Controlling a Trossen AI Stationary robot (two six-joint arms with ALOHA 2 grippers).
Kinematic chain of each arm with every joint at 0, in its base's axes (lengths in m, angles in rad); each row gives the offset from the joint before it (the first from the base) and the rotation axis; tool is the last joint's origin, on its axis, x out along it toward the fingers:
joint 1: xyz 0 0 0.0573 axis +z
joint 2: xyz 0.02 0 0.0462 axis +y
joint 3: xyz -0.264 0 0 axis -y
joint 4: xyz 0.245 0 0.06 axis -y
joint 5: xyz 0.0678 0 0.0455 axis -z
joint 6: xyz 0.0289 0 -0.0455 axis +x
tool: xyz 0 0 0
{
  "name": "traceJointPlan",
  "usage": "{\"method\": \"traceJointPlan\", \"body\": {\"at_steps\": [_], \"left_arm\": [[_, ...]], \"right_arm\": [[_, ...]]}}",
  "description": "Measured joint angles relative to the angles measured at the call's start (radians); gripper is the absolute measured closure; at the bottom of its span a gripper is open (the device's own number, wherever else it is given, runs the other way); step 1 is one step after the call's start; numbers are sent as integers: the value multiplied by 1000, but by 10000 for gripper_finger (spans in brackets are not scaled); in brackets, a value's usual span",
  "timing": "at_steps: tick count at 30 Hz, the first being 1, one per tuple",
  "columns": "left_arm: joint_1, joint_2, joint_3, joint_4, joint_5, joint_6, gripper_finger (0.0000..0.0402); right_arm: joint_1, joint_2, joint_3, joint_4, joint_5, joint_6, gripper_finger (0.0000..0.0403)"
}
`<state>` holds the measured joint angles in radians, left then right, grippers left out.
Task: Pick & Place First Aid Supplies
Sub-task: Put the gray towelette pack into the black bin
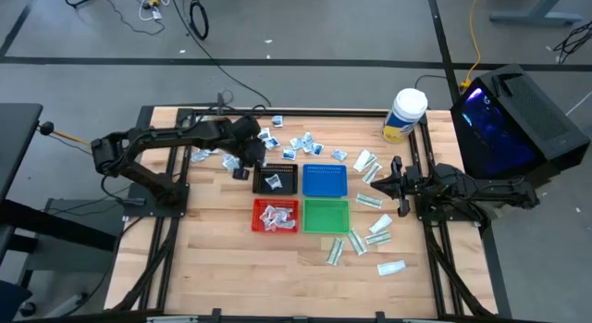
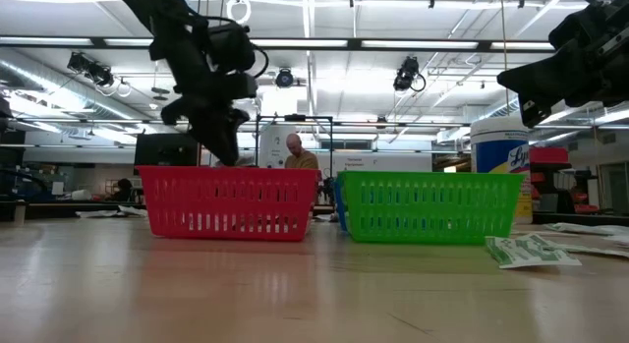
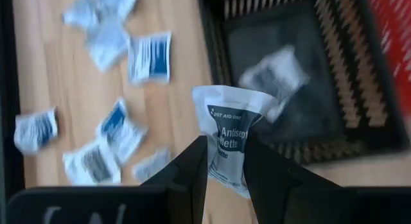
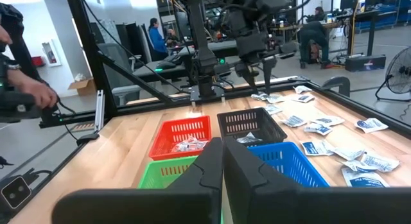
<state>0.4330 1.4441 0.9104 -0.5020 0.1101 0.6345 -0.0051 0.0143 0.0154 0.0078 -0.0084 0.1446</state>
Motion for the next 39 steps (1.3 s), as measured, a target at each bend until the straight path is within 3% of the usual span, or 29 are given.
{"method": "traceJointPlan", "body": {"at_steps": [12,23,26,34,39], "left_arm": [[-118,1,0,164,88,-145,301],[-170,43,0,195,85,-184,295],[-170,43,-1,207,85,-204,269],[-182,43,0,215,26,-205,149],[-183,37,0,211,24,-225,113]], "right_arm": [[0,0,0,0,0,0,385],[0,0,0,0,0,0,385],[0,0,0,0,0,0,385],[0,0,0,0,0,0,385],[0,0,0,0,0,0,385]]}}
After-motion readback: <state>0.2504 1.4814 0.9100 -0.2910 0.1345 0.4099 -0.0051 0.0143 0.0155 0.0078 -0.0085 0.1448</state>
